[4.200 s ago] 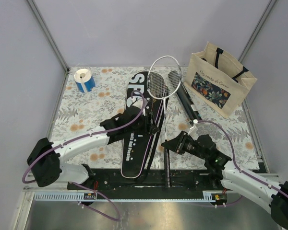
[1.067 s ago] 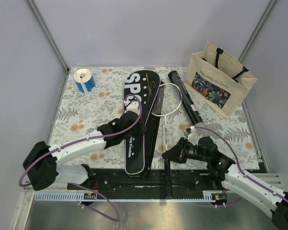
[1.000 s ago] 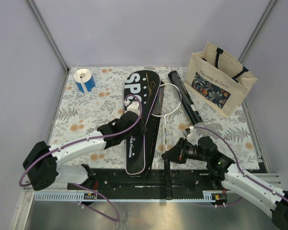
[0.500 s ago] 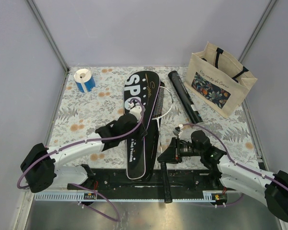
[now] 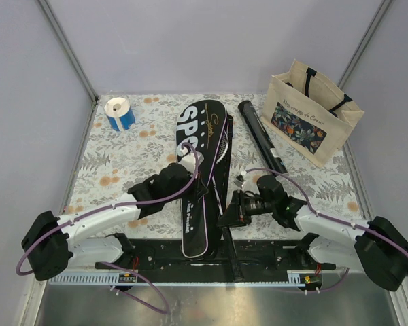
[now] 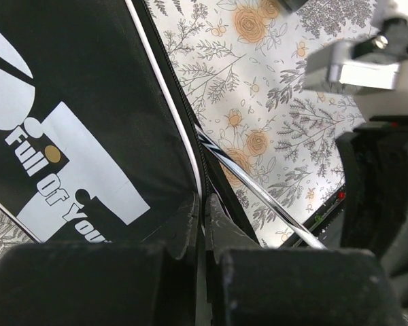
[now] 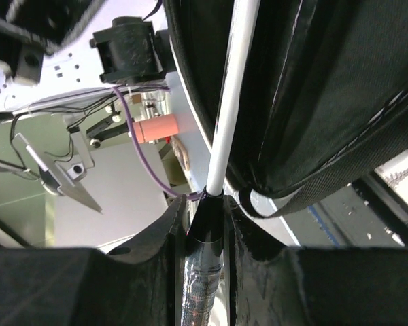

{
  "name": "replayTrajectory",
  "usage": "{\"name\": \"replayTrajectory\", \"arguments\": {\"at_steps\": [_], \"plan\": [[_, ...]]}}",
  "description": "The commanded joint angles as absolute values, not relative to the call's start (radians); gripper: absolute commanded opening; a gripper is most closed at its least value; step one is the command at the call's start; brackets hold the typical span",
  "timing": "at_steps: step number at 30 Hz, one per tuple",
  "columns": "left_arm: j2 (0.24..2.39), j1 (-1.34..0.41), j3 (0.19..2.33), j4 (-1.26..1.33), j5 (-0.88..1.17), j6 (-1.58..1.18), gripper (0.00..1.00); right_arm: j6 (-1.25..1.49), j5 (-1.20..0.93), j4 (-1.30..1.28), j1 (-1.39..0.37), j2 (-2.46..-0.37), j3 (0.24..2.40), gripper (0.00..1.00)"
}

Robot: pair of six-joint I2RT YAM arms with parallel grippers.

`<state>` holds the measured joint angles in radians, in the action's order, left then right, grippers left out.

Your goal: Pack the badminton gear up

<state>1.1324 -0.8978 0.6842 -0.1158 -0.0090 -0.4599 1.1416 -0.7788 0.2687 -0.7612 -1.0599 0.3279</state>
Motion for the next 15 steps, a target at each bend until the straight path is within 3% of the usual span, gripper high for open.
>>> {"name": "replayTrajectory", "arguments": {"at_steps": [1,15], "plan": [[1.072,-0.899,0.667,-0.005,0.077,-0.478,0.00,1.006,-0.704,0.346,-0.765,-1.139,0.423,0.00],[1.012,-0.902,0.505,0.218,0.041,-0.899,0.00,0.957,-0.382,0.618,-0.769,-1.538,0.548,0.00]]}}
